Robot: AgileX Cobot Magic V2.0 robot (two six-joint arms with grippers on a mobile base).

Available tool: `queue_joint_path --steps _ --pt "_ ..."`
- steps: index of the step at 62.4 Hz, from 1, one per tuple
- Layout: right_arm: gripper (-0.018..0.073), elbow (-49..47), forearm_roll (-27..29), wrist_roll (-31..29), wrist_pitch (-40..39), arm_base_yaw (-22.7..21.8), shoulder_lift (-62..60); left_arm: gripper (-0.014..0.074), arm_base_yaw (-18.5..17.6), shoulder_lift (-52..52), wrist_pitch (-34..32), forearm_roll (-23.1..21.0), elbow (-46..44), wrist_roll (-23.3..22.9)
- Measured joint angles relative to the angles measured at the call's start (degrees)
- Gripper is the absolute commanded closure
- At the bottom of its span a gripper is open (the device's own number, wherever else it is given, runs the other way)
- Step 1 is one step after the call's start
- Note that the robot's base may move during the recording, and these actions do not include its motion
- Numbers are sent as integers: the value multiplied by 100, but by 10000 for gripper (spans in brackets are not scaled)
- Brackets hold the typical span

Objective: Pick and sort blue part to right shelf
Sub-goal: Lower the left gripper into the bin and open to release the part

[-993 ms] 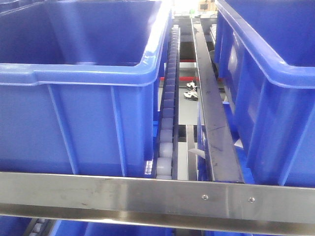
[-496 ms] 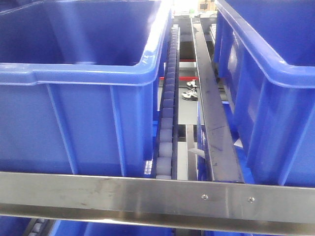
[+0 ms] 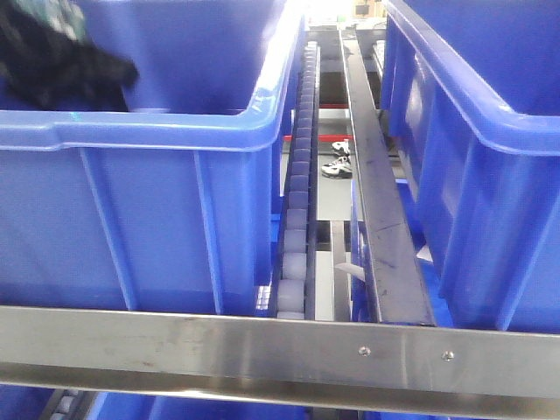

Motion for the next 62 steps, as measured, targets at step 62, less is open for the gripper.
queue_joint_path --steps 62 --pt "273 0 0 0 0 0 0 281 0 -2284 334 -47 675 0"
